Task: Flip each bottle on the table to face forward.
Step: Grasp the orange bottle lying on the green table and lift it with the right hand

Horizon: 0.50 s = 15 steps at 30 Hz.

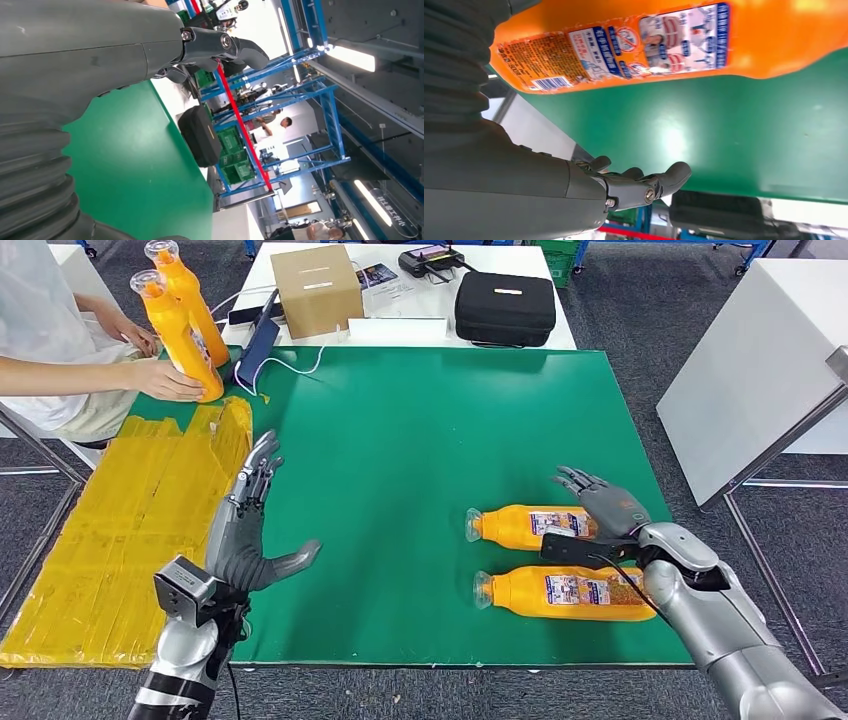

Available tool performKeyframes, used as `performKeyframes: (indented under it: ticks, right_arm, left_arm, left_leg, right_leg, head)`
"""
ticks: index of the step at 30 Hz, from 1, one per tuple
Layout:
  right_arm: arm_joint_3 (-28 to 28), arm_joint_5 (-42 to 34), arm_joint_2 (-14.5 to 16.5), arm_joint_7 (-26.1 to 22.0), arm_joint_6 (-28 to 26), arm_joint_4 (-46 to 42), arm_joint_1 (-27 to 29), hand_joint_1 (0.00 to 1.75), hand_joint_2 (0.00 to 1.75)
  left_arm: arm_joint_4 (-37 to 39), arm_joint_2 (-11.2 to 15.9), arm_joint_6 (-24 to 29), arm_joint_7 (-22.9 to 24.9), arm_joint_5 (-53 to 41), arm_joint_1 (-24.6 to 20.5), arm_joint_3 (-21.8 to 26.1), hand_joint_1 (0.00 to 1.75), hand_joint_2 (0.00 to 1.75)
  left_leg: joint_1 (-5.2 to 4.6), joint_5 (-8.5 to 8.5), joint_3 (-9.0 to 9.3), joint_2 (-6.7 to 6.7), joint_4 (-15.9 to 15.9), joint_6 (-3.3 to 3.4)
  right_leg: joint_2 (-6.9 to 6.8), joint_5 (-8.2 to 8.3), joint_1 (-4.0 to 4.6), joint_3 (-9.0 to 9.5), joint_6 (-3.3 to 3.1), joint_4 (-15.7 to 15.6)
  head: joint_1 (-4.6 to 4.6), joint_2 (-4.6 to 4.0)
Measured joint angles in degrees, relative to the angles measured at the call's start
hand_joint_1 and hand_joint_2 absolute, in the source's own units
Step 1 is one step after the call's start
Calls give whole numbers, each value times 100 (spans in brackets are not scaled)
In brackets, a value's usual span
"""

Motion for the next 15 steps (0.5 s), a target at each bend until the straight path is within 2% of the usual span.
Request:
performKeyframes:
  ticks: [15]
  right_arm:
    - [149, 74, 92, 190, -170, 876, -342, 0, 175]
  left_arm:
    - [281, -2, -8, 53, 60, -222, -71, 0, 175]
  left_leg:
    - [0, 0, 0, 1, 0, 0]
  right_leg:
    - [0, 0, 0, 1, 0, 0]
  head:
    - [0, 0]
